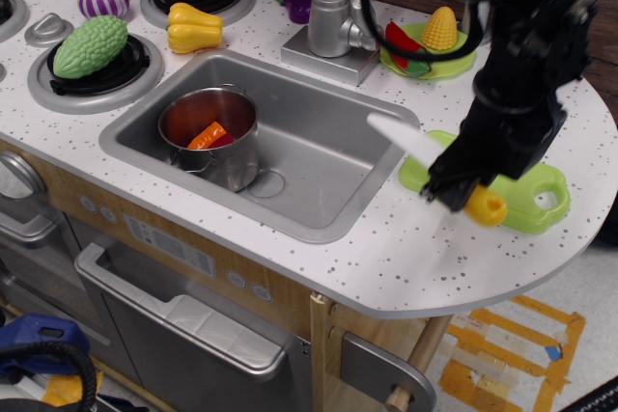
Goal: Put knife on cutting board
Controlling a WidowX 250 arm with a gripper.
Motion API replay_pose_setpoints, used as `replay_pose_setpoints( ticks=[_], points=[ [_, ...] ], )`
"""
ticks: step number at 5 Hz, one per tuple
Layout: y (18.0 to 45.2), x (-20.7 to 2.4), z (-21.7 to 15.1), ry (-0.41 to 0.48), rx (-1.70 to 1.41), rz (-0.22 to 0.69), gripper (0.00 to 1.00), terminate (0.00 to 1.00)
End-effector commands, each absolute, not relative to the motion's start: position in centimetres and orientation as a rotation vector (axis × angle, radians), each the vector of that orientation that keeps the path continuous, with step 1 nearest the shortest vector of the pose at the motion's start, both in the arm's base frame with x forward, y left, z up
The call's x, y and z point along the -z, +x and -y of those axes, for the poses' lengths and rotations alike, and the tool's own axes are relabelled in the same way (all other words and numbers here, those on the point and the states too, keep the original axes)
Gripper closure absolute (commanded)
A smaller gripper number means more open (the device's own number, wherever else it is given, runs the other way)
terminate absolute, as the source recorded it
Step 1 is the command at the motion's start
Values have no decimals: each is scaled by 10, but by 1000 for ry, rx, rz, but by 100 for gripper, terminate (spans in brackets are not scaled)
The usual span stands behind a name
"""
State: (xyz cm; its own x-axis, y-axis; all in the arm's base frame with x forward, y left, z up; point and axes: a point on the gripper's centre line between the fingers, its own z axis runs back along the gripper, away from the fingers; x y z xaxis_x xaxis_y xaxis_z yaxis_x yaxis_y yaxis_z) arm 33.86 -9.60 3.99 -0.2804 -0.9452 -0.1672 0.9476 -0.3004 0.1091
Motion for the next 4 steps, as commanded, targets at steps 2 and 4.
replay_pose_setpoints(
  ticks=[2,4],
  points=[
    [389,-46,96,275,1905,138,100,0],
    [394,-40,101,295,1920,198,0,0]
  ],
)
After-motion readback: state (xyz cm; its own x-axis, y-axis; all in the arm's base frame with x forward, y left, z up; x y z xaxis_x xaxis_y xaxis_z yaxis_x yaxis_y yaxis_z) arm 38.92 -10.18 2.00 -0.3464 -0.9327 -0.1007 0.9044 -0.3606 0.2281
